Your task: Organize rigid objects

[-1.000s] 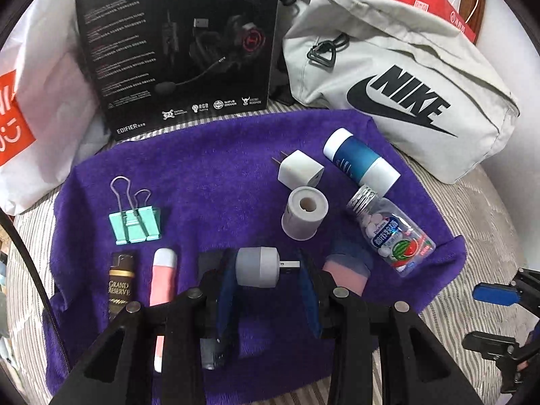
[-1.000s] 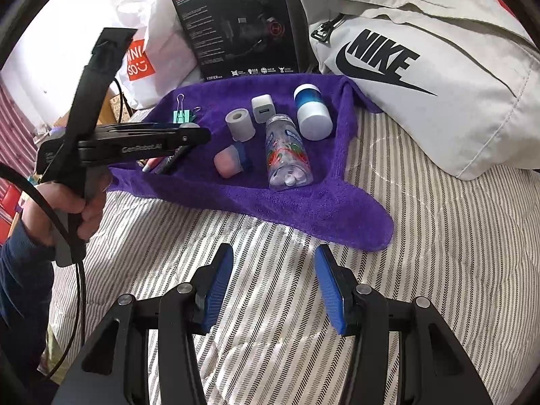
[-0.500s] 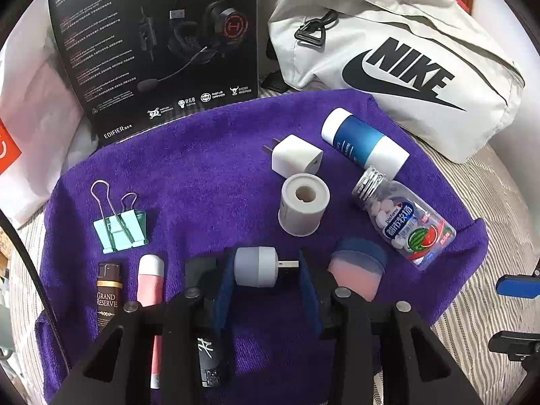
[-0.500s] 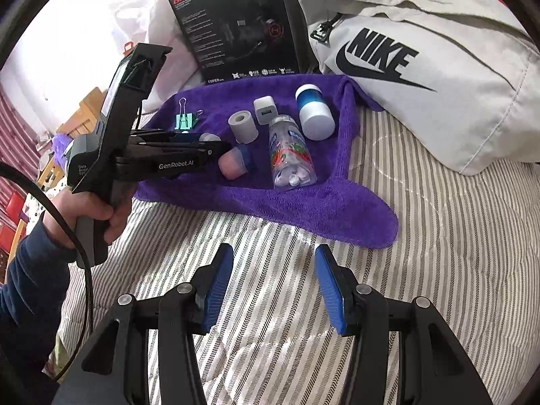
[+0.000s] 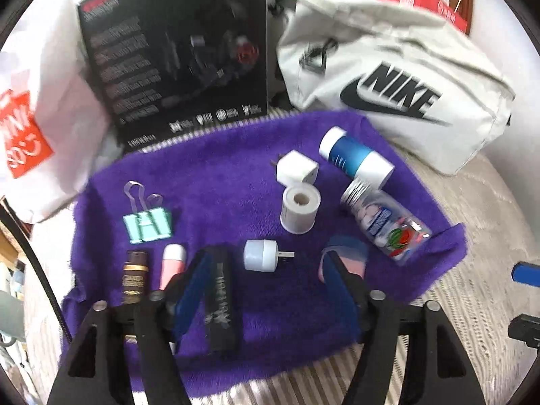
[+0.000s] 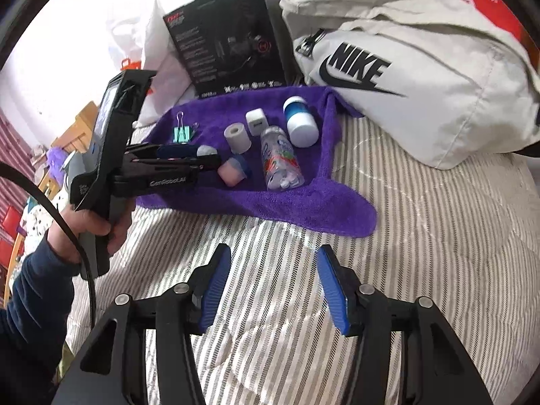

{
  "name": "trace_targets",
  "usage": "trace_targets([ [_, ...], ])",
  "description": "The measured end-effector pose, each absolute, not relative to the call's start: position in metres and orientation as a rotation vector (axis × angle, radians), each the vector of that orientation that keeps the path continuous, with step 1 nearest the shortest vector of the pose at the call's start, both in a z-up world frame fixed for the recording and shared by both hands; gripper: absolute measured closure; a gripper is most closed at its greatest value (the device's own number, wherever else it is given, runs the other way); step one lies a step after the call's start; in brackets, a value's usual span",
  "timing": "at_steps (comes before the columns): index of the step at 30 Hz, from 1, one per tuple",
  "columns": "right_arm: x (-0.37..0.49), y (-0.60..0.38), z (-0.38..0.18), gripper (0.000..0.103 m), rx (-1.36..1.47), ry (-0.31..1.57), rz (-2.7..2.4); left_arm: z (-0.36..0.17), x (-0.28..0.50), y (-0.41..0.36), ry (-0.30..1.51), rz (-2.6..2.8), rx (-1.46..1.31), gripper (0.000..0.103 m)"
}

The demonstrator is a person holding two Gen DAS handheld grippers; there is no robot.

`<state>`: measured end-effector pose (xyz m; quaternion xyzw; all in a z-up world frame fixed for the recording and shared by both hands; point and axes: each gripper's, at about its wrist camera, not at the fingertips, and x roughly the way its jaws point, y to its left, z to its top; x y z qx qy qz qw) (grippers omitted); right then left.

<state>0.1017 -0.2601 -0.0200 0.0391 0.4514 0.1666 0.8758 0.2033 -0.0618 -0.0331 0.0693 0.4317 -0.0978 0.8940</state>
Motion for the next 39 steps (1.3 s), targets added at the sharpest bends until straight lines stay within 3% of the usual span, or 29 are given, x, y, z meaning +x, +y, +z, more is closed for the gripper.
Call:
trace_targets([
  [2,0.097,-0.260,-0.011,0.038,0.084,0.918,0.324,-0.022,0.193,-0.060,0.876,-0.187,0.138,0.019],
  [5,0.094,-0.256,0.000,0.028,0.084,0.892,0.305,-0.008,0.173,-0.052,0.855,-0.154,0.124,0.008],
  [13,0.086,-0.237,0.011,0.011,0.109,0.884,0.293,0.014,0.110,-0.023,0.867,-0.081,0.034,0.000],
  [15,0.085,-0.230,0.011,0.000,0.101,0.892,0.289,0.017,0.096,-0.016,0.865,-0.061,0.012,0.000],
  [25,0.056,-0.210,0.008,0.000,0.048,0.930,0.248,0.020,0.042,0.017,0.861,0.007,-0.096,0.000],
  [39,0.034,-0.210,0.013,0.000,0.006,0.936,0.189,0.019,0.022,0.007,0.871,0.004,-0.069,0.000],
])
